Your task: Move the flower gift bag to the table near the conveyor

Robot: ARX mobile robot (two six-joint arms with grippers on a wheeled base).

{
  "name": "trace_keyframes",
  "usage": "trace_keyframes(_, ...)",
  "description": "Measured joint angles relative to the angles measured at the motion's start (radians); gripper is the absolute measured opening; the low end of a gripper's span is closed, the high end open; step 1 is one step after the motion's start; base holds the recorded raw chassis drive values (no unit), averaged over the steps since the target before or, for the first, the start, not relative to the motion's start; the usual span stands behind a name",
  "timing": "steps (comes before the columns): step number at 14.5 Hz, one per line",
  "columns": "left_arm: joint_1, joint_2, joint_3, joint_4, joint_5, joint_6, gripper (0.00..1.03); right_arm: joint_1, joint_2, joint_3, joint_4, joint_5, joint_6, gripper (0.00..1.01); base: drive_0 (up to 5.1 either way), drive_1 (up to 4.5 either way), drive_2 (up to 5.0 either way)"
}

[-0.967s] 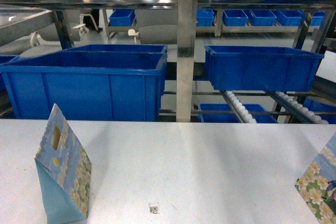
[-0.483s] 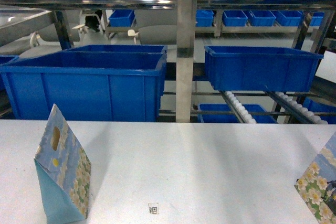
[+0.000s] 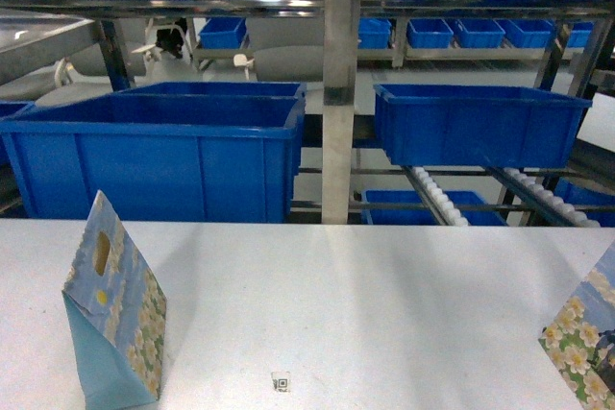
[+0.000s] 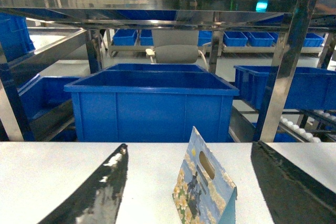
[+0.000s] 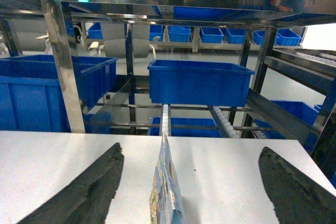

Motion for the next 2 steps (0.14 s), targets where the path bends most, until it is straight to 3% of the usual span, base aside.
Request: trace_keyframes(2, 0.0, 0.0, 0.0, 0.0, 0.0, 0.0, 0.77, 0.0, 0.0, 0.0, 0.0, 0.0, 0.0, 0.84, 0.0, 0.0, 0.0)
